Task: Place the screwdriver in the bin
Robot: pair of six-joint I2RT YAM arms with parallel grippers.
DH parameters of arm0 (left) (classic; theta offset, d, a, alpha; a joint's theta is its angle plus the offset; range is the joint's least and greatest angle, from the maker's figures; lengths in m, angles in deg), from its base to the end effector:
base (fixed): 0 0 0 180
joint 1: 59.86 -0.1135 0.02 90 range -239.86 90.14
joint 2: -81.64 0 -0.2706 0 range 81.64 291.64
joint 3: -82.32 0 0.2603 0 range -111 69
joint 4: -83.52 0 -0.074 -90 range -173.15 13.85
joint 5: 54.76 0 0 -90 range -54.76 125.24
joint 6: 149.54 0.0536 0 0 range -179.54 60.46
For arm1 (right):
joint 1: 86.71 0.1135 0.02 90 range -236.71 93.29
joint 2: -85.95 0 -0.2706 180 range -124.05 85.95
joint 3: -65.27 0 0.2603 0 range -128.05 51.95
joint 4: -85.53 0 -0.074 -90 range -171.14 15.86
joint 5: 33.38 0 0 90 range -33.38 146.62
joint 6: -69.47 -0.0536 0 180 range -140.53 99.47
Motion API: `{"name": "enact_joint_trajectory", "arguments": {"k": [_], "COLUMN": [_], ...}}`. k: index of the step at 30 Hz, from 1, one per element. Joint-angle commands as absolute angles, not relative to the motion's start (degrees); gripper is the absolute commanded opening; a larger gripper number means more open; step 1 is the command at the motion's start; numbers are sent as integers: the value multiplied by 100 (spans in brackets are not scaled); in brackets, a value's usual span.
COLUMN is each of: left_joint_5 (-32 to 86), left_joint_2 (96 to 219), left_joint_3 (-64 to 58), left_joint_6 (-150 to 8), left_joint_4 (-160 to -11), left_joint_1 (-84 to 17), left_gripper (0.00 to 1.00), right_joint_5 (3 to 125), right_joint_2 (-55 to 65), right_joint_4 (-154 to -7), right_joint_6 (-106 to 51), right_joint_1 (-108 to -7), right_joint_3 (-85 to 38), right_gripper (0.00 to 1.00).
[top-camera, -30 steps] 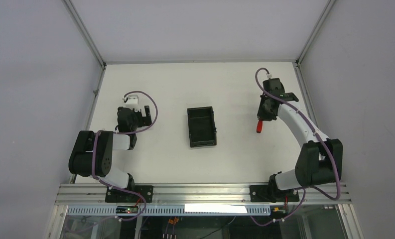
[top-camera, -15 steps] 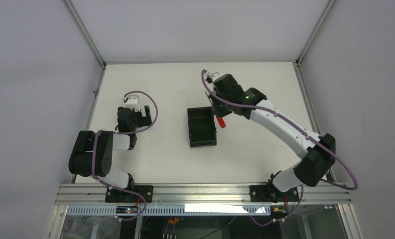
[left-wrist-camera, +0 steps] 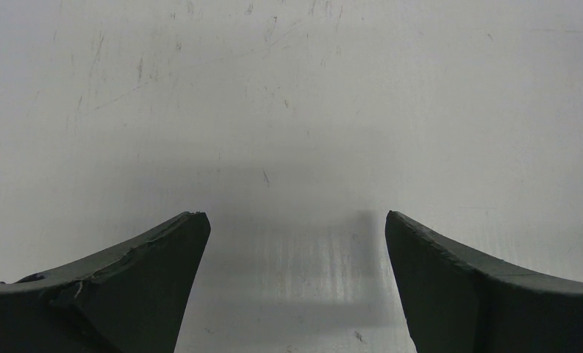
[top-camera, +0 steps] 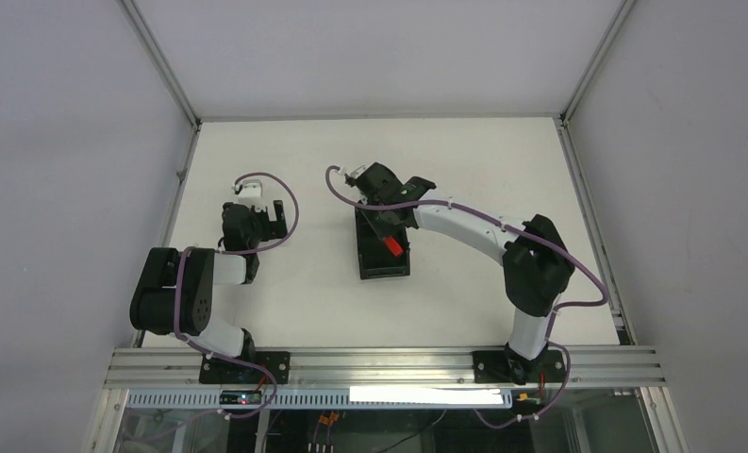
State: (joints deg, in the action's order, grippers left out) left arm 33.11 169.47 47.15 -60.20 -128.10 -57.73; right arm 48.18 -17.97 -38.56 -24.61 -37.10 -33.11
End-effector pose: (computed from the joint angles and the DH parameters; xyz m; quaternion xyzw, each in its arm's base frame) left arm 0.2864 -0.0126 0.1312 0.0211 0.8240 -0.0291 0.5655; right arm 0.2684 0.3033 0.2394 -0.3573 0.8982 0.0474 0.2516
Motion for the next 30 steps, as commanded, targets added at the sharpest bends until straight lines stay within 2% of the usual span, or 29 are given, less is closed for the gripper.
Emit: {"name": "enact_joint_trajectory", "arguments": {"k": [1, 4, 11, 17, 19, 20, 21, 22, 23, 30], "left_joint_5": [3232, 3227, 3222, 3220, 3225, 3225, 3228, 3230, 3227, 3218], "left_joint_2": [16805, 16808, 16805, 16807, 16807, 16804, 16808, 16812, 16810, 16808], "left_joint_3": [4727, 4727, 4729, 4728, 4729, 4729, 4729, 4729, 4729, 4729], "left_joint_6": [-6033, -6033, -6033, -6033, -6033, -6033, -6033, -6033, -6033, -6033], "left_joint_4": [-12965, -12965, -12965, -12970, -12967, -12965, -12965, -12965, -12969, -12969], "left_joint_1": [-5802, -5806, -5804, -5801, -5801, -5802, -5802, -5801, -5801, -5801], "left_gripper": [99, 99, 99, 99, 99, 99, 99, 99, 99, 99], "right_joint_5": [4695, 4616, 4528, 4167, 3814, 3674, 3608, 3587, 3613, 4143], "right_joint_2": [-1695, -1671, -1553, -1252, -1079, -967, -831, -691, -520, 625], "right_joint_4": [-4405, -4449, -4381, -4204, -4113, -4079, -4066, -4074, -4112, -4237], "right_joint_6": [-2382, -2405, -2487, -2726, -2880, -2942, -3020, -3114, -3230, -3613], "right_joint_1": [-3676, -3661, -3652, -3647, -3669, -3695, -3753, -3892, -4041, -5910], "right_joint_3": [-3175, -3114, -3163, -3502, -3598, -3592, -3542, -3459, -3272, -2045], "right_gripper": [19, 28, 39, 55, 66, 78, 83, 96, 99, 99]}}
